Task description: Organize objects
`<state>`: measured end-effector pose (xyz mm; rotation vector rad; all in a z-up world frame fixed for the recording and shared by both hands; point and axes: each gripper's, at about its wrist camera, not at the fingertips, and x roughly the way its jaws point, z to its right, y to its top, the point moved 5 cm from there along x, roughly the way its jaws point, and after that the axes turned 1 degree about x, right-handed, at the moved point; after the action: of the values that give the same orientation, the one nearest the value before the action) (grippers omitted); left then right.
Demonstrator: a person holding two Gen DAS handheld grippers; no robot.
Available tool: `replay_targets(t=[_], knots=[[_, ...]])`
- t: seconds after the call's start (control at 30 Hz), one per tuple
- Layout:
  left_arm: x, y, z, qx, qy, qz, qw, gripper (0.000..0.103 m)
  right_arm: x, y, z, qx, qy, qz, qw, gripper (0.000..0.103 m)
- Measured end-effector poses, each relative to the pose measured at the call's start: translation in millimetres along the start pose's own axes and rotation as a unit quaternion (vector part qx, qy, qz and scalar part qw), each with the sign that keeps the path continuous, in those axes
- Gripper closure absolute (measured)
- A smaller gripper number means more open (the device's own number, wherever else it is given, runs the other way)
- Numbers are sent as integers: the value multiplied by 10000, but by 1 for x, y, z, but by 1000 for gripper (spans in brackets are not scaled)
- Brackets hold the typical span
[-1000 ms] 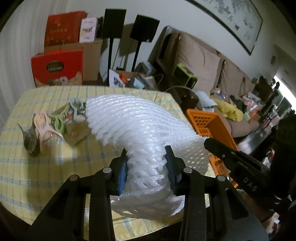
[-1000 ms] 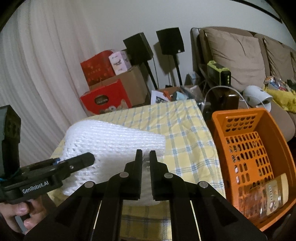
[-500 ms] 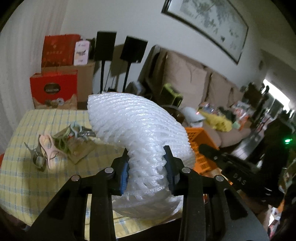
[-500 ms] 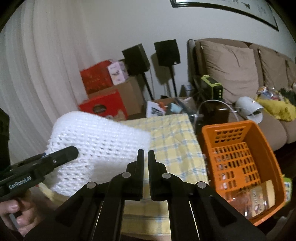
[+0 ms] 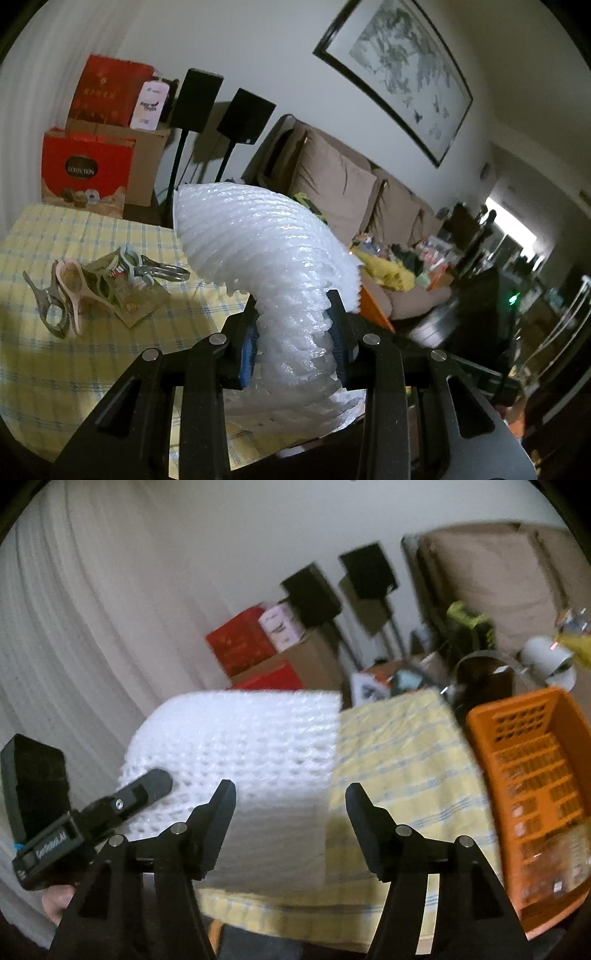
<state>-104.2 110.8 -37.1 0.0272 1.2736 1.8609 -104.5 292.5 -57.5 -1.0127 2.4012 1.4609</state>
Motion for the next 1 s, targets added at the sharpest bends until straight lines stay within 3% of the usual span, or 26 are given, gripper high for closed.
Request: replay_targets(t=[0.1, 0.17, 0.23, 0.27, 0.43, 0.57, 0.7, 0.77, 0.83, 0.9, 1.0], knots=[[0, 2, -15, -138, -15, -6, 9999, 72, 13, -6, -6, 188, 438, -185, 9987, 51], [0, 1, -23, -176, 29, -27, 9998, 72, 17, -8, -8, 194, 482, -191, 9985, 80], [1, 0, -30, -232, 67, -46, 9997, 72, 20, -9, -8, 212, 506, -167, 9984, 94], [3, 0, -36, -256, 134, -88, 9995, 72, 21, -9, -8, 212, 504, -144, 9984, 96], [15, -12, -48, -244, 476, -351, 9980, 69, 25, -6, -9, 7, 172, -32, 9998, 98], [31, -26, -60, -297, 817, -924, 9919, 50, 26, -5, -10, -300, -345, 44, 9989, 98], [39, -36, -75, -508, 956, -1242, 9863, 43, 37, -14, -2, -455, -649, -176, 9967, 98], [40, -39, -89, -767, 1138, -1324, 9816, 42, 50, -23, 5, -499, -737, -492, 9948, 98], [40, -42, -98, -937, 1085, -1332, 9807, 42, 59, -30, 13, -554, -949, -631, 9919, 98], [43, -46, -108, -1051, 1106, -1451, 9776, 42, 66, -36, 19, -491, -935, -746, 9916, 98], [46, -53, -128, -1398, 1431, -1580, 9670, 42, 74, -44, 25, -467, -902, -917, 9906, 98]])
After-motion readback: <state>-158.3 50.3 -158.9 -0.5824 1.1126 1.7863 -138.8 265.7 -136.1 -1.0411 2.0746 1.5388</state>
